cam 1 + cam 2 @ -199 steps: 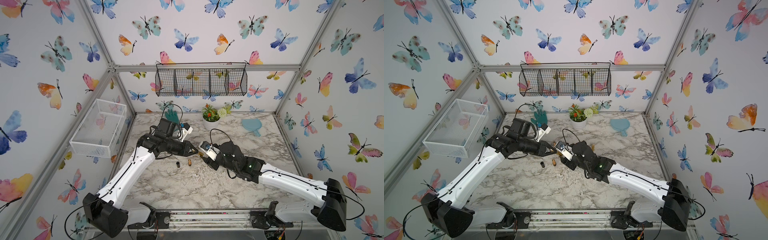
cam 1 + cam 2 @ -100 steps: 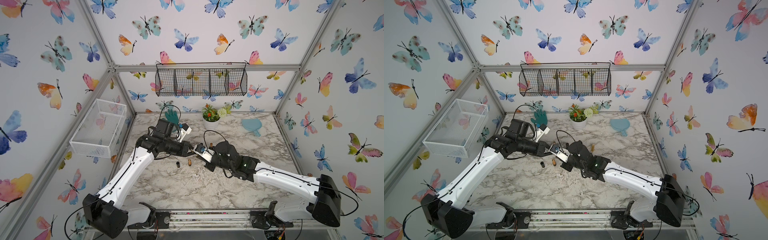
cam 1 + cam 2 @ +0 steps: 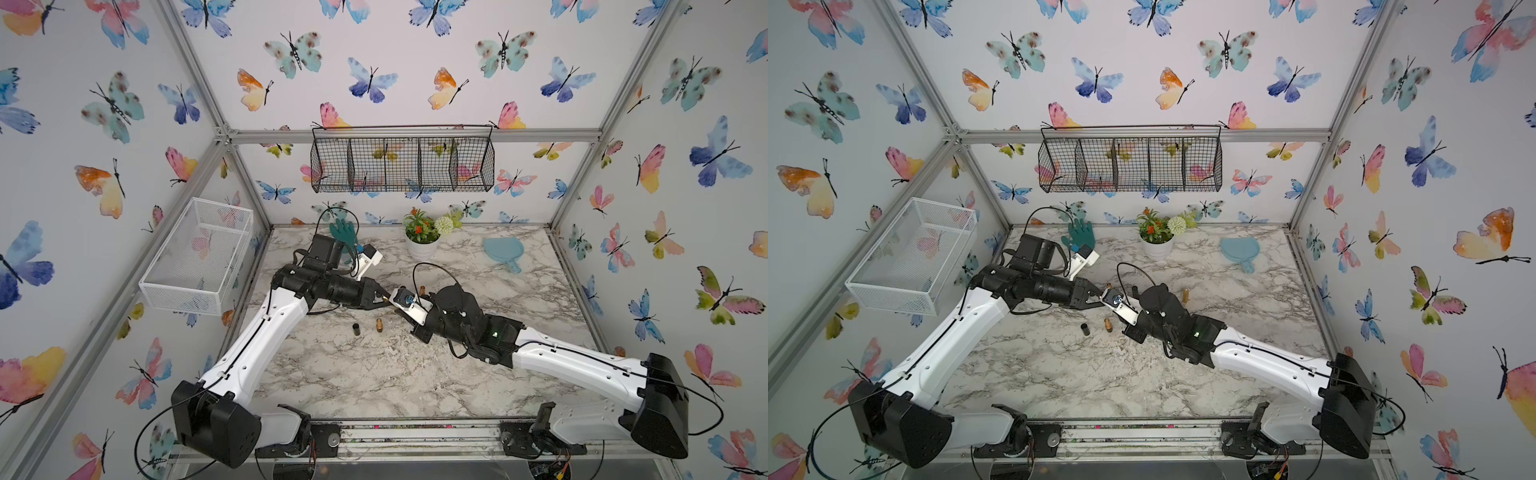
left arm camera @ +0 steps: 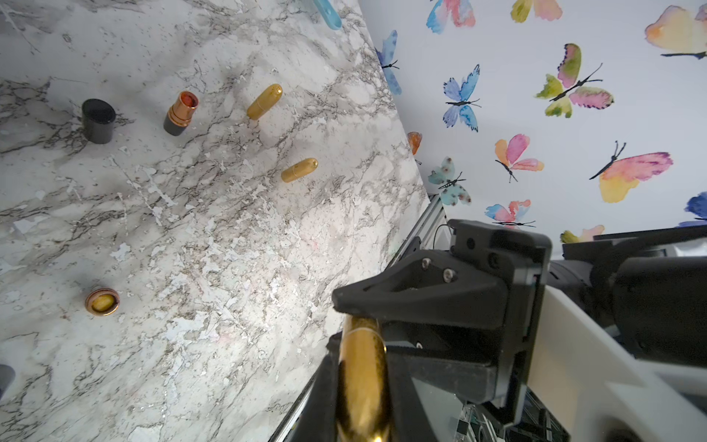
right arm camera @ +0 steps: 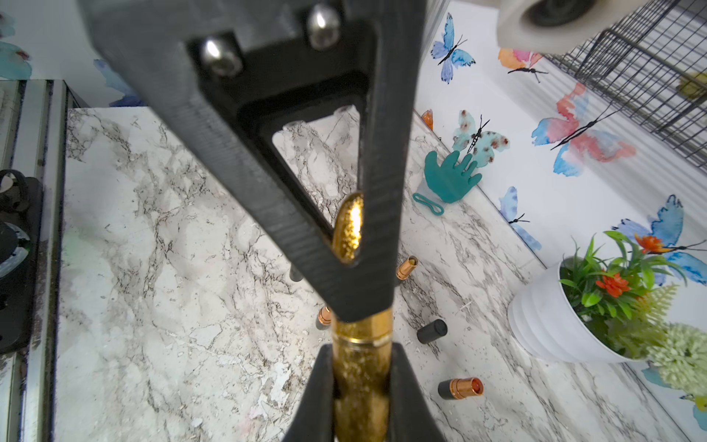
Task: Open the lipstick cap
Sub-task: Open the cover of the lipstick, then place the cover at the center of the board.
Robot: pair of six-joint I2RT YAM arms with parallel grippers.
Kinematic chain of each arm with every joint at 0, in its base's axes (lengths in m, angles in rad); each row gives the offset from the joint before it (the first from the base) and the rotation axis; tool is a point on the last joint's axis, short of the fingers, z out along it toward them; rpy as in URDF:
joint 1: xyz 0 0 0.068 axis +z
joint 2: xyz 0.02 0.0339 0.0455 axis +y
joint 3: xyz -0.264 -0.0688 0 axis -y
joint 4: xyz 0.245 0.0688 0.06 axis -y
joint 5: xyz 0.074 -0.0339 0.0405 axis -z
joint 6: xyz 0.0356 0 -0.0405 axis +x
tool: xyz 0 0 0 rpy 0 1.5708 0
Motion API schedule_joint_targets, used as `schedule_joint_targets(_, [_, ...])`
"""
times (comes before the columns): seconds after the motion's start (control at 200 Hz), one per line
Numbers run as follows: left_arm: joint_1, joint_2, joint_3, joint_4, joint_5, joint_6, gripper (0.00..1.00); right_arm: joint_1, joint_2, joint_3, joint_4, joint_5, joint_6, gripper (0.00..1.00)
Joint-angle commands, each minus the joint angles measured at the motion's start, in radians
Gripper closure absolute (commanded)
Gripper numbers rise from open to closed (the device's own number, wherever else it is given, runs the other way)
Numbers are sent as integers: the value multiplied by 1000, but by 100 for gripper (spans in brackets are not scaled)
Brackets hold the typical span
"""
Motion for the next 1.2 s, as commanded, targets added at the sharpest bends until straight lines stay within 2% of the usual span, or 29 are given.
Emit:
schedule_joint_targets(0.0, [110, 2, 21, -36, -106, 7, 100, -20, -47, -48, -125, 138, 34, 98])
schedule_joint_targets(0.135, [159, -14, 20, -19, -105, -12, 100, -20, -54, -61, -147, 163, 38, 98])
schedule_joint_targets(0.29, [143, -12, -2, 43, -103, -50, 100, -20, -82, -67, -147, 187, 49, 98])
schedule_joint_targets(0.39, [43, 12, -33, 114, -269, -100, 100, -20, -115, -56, -154, 214, 64, 98])
schedule_joint_targets(0.45, [-28, 43, -36, 136, -376, -118, 97, -20, -148, -52, -159, 228, 70, 98])
schedule_joint_targets(0.566, [-164, 108, -47, 169, -644, -138, 97, -20, -221, -54, -168, 252, 79, 98])
schedule_joint_targets(0.691, [-273, 188, -95, 246, -778, -149, 97, -20, -293, -69, -162, 274, 86, 98])
schedule_joint_targets(1.006, [-401, 458, -70, 302, -902, -126, 94, -20, -285, -72, -196, 291, 99, 98])
schedule_joint_targets(1.196, [-426, 516, -73, 320, -907, -121, 90, -20, -281, -82, -182, 287, 99, 98])
